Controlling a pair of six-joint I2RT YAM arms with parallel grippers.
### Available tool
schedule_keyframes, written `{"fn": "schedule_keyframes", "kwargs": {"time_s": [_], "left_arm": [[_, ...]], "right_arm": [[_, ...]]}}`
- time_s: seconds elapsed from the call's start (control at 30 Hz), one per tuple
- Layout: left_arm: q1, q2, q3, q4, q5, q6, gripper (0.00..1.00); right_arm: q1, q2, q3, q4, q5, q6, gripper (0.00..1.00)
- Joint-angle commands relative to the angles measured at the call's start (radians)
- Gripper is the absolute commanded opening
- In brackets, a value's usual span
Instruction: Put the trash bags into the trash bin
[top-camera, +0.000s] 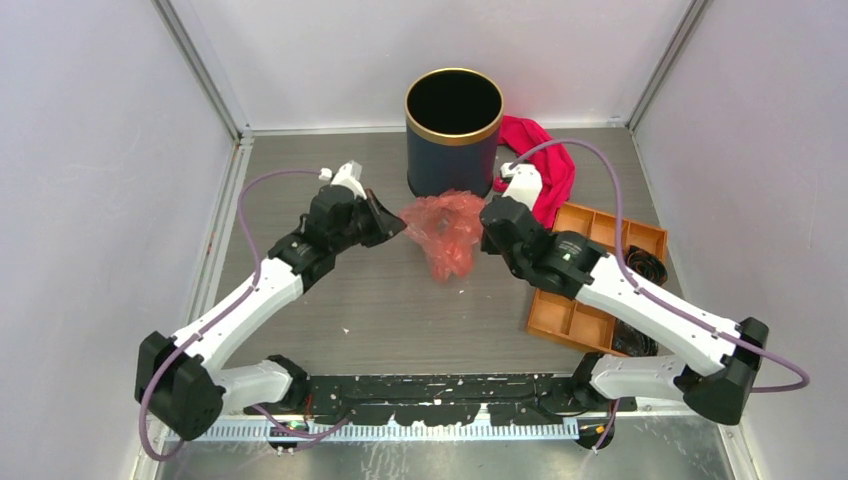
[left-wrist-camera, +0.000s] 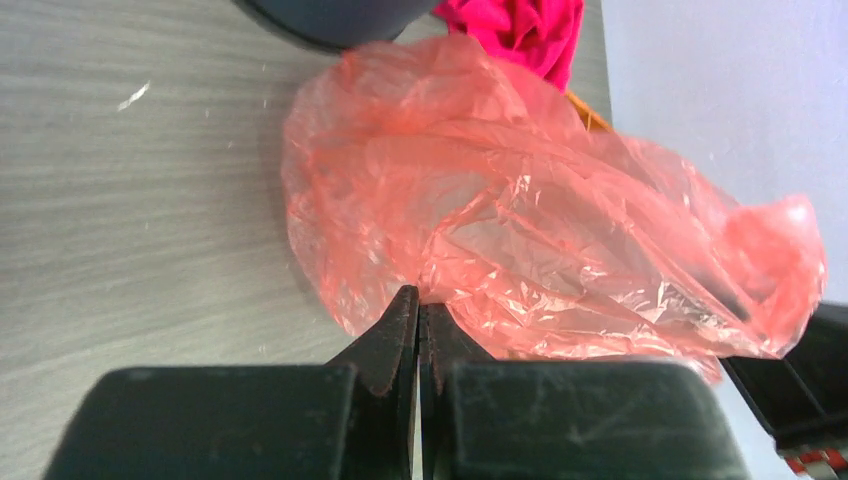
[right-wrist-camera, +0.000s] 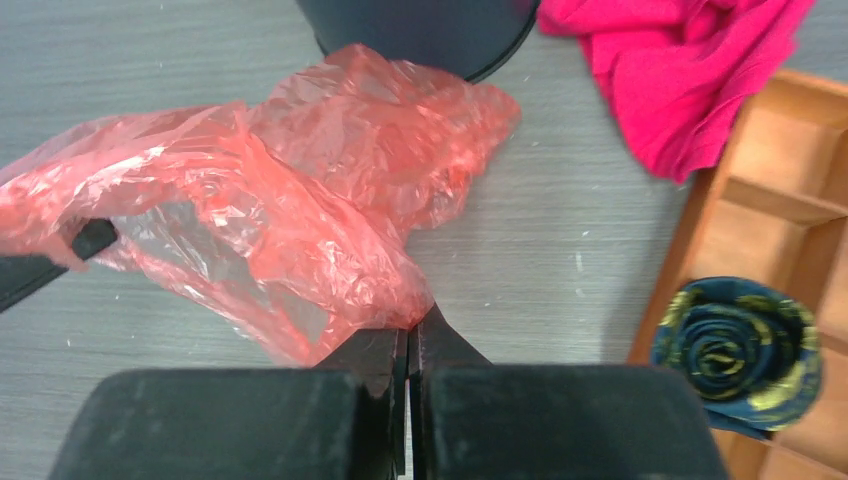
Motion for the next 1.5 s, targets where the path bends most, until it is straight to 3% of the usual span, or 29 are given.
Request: {"fn": "schedule_keyframes", "kwargs": {"time_s": [0.0, 0.17, 0.27, 0.43, 0.63, 0.83, 0.97, 1.1, 1.33, 1.47], "left_arm": [[0.065, 0.077, 0.151, 0.003, 0.101, 0.041, 0.0], [0.093, 0.207, 0.335, -0.053, 0.205, 0.079, 0.02], [0.089, 0.229, 0.355, -0.056, 0.271, 0.074, 0.17], [0.06, 0.171, 0.228, -0.016, 0.283, 0.04, 0.42], [-0.058, 0.022, -0.012, 0.03, 0.17, -0.01, 0.65], [-0.092, -0.038, -0.103, 0.089, 0.099, -0.004, 0.69], [-0.094, 0.034, -0.11, 0.149, 0.063, -0.018, 0.7], [-0.093, 0.125, -0.134, 0.333, 0.067, -0.099, 0.72], [-0.098, 0.215, -0.127, 0.422, 0.044, -0.11, 0.77], [-0.098, 0.264, -0.115, 0.488, 0.064, -0.159, 0.73]], "right_arm": [[0.004, -0.054, 0.11, -0.134, 0.089, -0.081, 0.01], [0.005, -0.04, 0.196, -0.244, -0.009, -0.129, 0.01], [0.007, -0.016, 0.229, -0.289, -0.045, -0.132, 0.01], [0.006, 0.016, 0.248, -0.289, -0.065, -0.084, 0.01], [0.014, 0.068, 0.248, -0.256, -0.121, -0.018, 0.01], [0.023, 0.087, 0.25, -0.243, -0.145, -0.011, 0.01], [0.027, 0.062, 0.24, -0.238, -0.157, -0.007, 0.01], [0.027, 0.049, 0.239, -0.249, -0.165, -0.007, 0.01], [0.028, 0.002, 0.213, -0.271, -0.15, -0.005, 0.01], [0.028, -0.004, 0.197, -0.278, -0.142, -0.001, 0.01]]}}
